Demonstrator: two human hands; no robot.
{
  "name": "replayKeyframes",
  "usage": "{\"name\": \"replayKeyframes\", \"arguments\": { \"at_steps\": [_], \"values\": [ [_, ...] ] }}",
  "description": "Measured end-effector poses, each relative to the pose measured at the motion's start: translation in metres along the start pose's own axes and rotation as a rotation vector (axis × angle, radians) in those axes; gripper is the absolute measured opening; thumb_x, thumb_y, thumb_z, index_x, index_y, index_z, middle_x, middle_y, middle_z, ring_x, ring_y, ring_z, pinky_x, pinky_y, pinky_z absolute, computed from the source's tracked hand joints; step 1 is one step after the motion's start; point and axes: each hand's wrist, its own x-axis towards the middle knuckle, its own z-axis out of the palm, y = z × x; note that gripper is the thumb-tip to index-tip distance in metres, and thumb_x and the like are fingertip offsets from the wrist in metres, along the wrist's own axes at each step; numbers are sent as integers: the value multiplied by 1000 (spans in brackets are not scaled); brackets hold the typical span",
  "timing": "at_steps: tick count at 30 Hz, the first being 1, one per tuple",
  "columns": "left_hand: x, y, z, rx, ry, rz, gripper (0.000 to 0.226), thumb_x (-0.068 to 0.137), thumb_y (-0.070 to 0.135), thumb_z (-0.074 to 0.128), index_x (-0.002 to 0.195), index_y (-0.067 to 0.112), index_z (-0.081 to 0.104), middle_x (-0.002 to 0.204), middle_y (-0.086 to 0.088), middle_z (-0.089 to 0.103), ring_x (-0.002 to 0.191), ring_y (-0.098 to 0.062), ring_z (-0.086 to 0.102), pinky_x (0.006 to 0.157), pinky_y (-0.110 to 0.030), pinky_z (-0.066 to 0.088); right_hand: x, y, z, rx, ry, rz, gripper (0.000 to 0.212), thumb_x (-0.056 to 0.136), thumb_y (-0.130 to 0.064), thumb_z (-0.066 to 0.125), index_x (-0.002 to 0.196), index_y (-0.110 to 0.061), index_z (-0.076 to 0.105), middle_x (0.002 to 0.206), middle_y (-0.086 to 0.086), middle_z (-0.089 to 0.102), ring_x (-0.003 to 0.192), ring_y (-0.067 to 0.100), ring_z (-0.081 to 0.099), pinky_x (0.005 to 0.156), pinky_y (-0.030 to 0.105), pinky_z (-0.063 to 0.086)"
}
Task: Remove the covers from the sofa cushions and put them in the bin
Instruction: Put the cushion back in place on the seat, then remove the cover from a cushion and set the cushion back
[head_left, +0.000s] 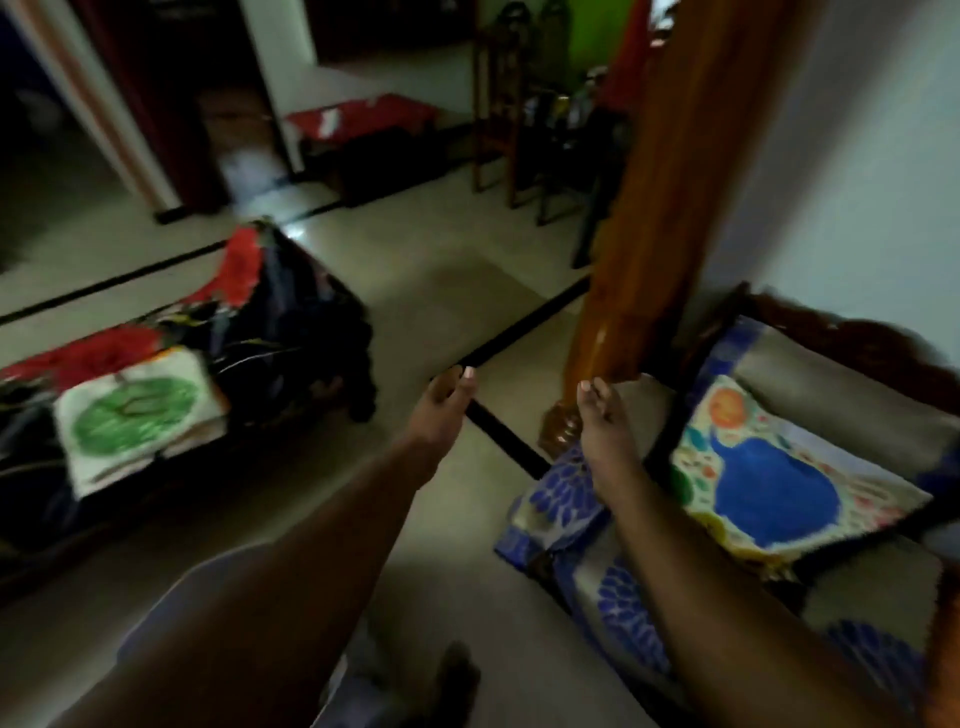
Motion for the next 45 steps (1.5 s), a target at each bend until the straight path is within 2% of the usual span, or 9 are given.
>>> {"name": "replayKeyframes", "arguments": {
  "at_steps": [3,5,7,10,17,24,35,41,45],
  "values": [
    [-31,-20,-80,-42,121,-46,60,93,62,54,139,24,55,134,2,60,127,-17,54,109,-40,44,-31,-12,76,-3,-183,-60,66,100,-51,49,154,-18,35,153,5,44,141,24,42,100,21,35],
    [-52,-39,-135,-62,225,-65,64,91,62,57,140,20,55,133,1,61,122,-13,56,103,-33,48,-53,-16,127,8,-277,-76,58,103,-35,51,153,-11,35,155,8,43,141,21,42,95,14,34],
    [-75,-54,-187,-73,316,-58,55,96,52,56,136,14,58,126,-2,64,116,-13,58,88,-21,47,-78,-21,177,-21,-397,-98,59,103,-35,52,153,-11,35,155,7,42,140,20,42,98,20,33],
    [-105,-74,-257,-59,411,-37,29,101,36,56,122,18,63,116,0,67,110,-12,59,93,-24,46,-112,-24,250,-47,-555,-105,62,102,-39,53,154,-11,35,156,7,41,140,20,42,103,27,34],
    [-139,-139,-423,-56,533,-101,53,99,36,59,142,5,52,138,-7,59,125,-14,55,107,-27,42,-184,-22,432,-196,-748,-147,58,98,-40,60,148,-14,45,149,11,49,132,19,50,99,27,38],
    [-123,-187,-530,-12,576,-165,54,100,39,57,143,6,51,140,-8,59,125,-14,55,94,-20,39,-199,-9,551,-433,-794,-180,56,94,-38,68,142,-14,51,137,11,56,117,19,57,90,30,44],
    [137,-273,-621,146,626,-284,46,96,38,65,130,7,63,125,-2,66,117,-11,61,93,-22,45,14,30,800,-867,-899,-507,28,87,-43,73,107,-22,70,103,6,72,95,26,68,82,36,55],
    [329,-408,-643,87,726,-449,49,92,51,62,130,20,66,122,3,70,115,-9,64,96,-30,52,171,115,979,-1193,-962,-906,30,90,-41,63,113,-22,62,116,6,64,109,32,58,85,38,50],
    [402,-481,-642,142,711,-562,64,88,64,57,134,20,61,129,0,65,118,-15,61,100,-40,51,233,181,1050,-1352,-1013,-1003,59,85,-51,69,131,-23,48,128,5,55,120,29,51,91,41,46]
  ]
}}
